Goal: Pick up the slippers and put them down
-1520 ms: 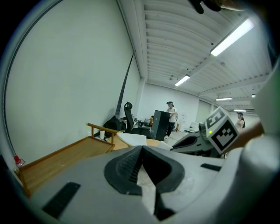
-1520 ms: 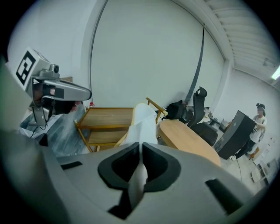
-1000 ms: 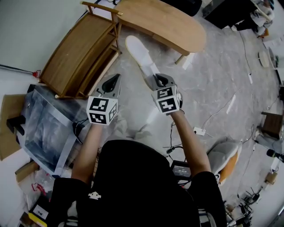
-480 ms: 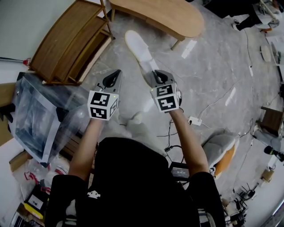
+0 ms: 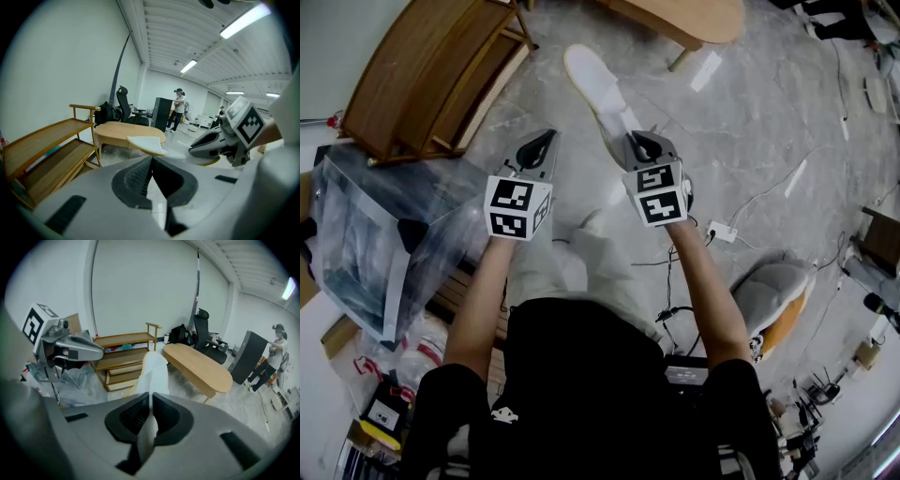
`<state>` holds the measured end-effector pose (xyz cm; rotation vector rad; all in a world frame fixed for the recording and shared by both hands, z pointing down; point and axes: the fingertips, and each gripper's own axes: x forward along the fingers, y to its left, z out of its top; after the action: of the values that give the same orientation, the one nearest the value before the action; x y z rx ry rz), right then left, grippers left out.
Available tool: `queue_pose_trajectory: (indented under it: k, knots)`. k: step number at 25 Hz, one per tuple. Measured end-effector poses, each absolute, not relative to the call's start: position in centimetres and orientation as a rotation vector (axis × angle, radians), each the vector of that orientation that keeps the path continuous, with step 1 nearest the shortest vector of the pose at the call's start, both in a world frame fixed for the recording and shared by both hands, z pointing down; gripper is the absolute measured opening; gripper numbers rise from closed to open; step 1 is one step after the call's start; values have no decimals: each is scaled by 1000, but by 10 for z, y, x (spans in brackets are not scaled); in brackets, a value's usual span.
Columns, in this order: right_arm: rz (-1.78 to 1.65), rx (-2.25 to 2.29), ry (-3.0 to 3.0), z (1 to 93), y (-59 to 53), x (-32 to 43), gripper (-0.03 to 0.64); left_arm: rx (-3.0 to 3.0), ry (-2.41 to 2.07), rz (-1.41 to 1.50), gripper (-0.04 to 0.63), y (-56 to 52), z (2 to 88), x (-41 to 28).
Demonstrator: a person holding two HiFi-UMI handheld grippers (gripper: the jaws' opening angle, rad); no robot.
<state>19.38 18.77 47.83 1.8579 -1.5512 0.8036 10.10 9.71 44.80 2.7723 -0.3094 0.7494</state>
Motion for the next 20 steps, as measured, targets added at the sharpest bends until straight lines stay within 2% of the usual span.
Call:
queue_pose_trajectory:
  k: [20]
  knots:
    - [1007,1856,-1485,700,141,197,12,2657,-280,878,5,23,665,117]
